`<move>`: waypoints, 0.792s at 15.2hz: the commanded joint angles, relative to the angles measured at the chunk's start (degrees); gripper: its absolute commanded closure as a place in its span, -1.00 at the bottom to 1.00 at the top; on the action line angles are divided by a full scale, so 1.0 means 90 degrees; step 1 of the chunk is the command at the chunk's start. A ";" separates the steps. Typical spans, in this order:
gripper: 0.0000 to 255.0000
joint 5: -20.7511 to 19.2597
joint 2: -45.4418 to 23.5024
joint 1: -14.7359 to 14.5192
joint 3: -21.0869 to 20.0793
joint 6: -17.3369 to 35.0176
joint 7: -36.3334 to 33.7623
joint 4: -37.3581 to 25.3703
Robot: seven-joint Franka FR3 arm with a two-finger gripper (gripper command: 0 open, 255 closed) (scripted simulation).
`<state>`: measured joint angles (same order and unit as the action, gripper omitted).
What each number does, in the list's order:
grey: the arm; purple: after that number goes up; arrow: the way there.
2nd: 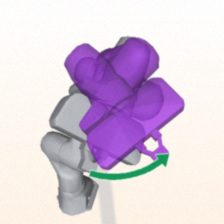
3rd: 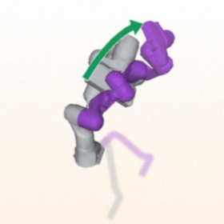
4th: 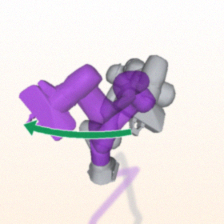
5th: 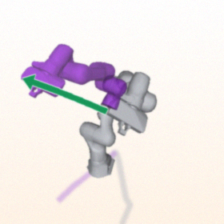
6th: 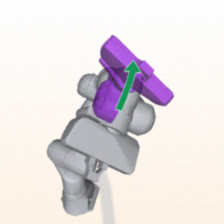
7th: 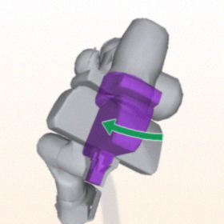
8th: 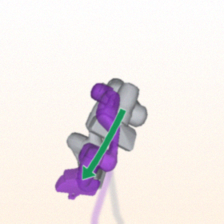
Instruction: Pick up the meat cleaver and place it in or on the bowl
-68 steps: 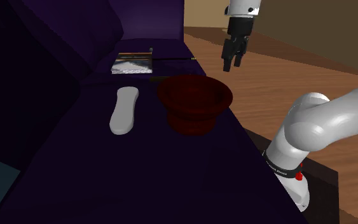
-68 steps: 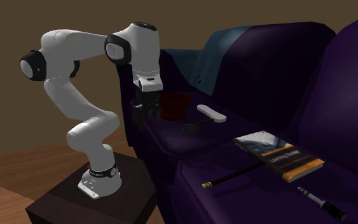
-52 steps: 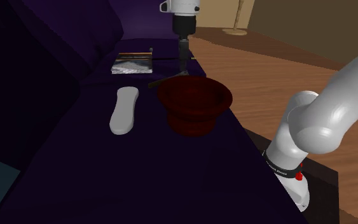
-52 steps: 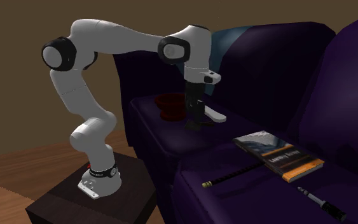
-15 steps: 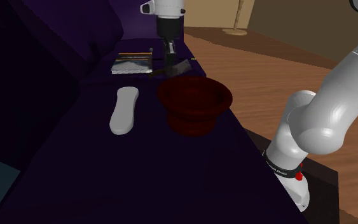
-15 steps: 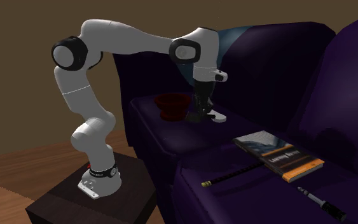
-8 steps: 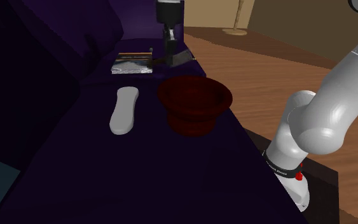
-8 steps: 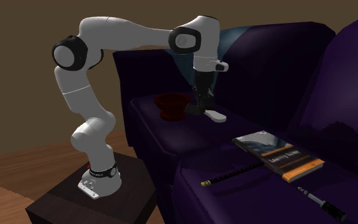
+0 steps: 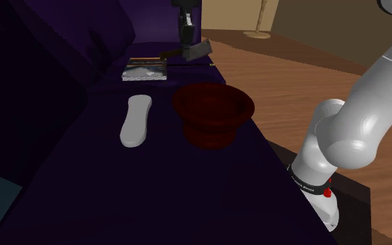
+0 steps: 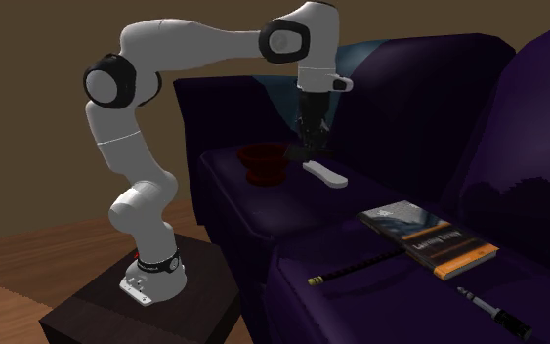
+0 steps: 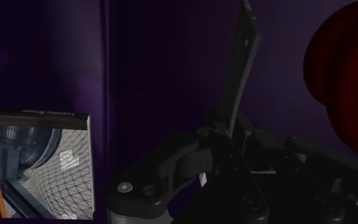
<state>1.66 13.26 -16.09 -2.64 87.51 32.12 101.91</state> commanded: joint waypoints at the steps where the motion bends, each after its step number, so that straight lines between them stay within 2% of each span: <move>1: 1.00 -0.0001 -0.0069 -0.0002 -0.0005 -0.0185 -0.0012 -0.0251; 9: 1.00 -0.0011 -0.0349 -0.0001 -0.0006 -0.0920 -0.0035 -0.1266; 12: 1.00 0.0041 -0.0049 -0.0101 -0.0149 -0.0936 -0.0281 -0.0989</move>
<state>1.87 11.92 -16.73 -3.59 79.26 30.28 92.33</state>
